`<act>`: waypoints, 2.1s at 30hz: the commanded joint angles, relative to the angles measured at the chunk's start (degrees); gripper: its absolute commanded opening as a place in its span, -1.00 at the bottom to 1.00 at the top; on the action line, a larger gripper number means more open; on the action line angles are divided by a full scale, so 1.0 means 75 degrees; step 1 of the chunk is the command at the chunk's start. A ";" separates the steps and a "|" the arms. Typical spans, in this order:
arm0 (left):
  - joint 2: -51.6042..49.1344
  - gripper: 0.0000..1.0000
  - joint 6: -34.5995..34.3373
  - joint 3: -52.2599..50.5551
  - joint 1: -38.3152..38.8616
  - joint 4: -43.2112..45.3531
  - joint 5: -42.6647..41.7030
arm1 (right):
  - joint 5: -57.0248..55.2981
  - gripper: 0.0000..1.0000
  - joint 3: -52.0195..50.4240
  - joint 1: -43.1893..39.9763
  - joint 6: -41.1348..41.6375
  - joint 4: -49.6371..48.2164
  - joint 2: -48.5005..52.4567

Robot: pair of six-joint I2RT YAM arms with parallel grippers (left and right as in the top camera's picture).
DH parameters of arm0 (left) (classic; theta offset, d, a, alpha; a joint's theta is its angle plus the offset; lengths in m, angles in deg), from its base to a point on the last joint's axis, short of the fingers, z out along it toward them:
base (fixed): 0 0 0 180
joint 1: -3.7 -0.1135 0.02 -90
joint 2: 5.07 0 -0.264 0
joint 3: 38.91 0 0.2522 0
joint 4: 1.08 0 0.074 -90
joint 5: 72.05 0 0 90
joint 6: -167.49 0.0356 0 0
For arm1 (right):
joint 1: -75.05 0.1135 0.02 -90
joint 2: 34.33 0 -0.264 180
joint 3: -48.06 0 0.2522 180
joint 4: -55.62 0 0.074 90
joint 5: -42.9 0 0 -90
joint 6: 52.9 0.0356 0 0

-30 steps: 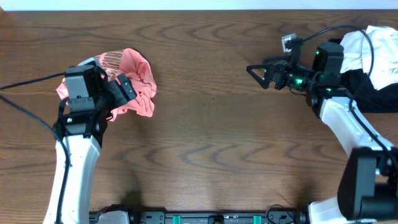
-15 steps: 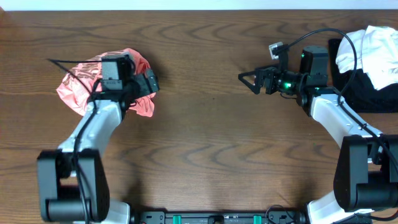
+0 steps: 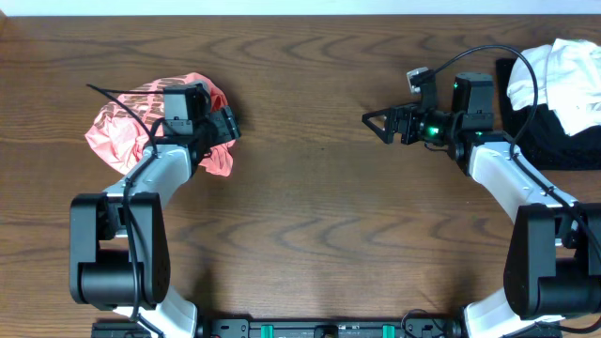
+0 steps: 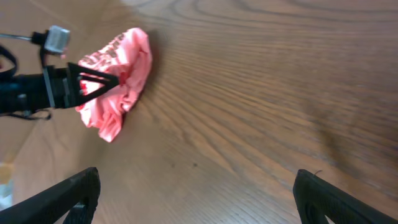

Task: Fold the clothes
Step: 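Reach the left gripper to the crumpled pink T-shirt and grasp it, then lift the pink T-shirt with the left gripper toward the table center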

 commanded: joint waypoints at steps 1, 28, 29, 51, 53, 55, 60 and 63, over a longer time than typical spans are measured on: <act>-0.0082 0.46 0.0087 0.0149 0.0221 -0.0119 0.0076 | -0.0358 0.92 0.0134 0.0035 -0.0154 0.0032 0.0050; -0.0082 0.22 -0.0778 0.0149 0.0478 -0.0516 0.1798 | -0.0656 0.94 0.0134 0.0035 -0.0157 0.0149 0.0050; -0.0082 0.17 -0.0778 0.0149 0.0533 -0.0443 0.1775 | -0.0699 0.94 0.0134 0.0035 -0.0157 0.0166 0.0050; -0.0950 0.11 -0.0772 0.0149 0.0968 -0.0274 0.2731 | -0.1329 0.99 0.0134 0.0035 -0.0163 0.0600 0.0050; -0.0892 0.10 -0.0772 0.0152 0.0968 -0.0411 0.2996 | -0.1335 0.98 0.0134 0.0035 -0.0163 0.0600 0.0050; -0.0749 0.10 -0.0772 0.0152 0.0970 -0.0612 0.3372 | -0.1381 0.98 0.0134 0.0035 -0.0160 0.0600 0.0050; -0.0271 -0.10 -0.0769 0.0152 0.0970 -0.0982 0.3993 | -0.1556 0.98 0.0131 0.0035 -0.0160 0.0597 0.0050; -0.0128 -0.45 -0.0746 0.0152 0.0970 -0.1003 0.4115 | -0.1553 0.98 0.0134 0.0038 -0.0157 0.0600 0.0050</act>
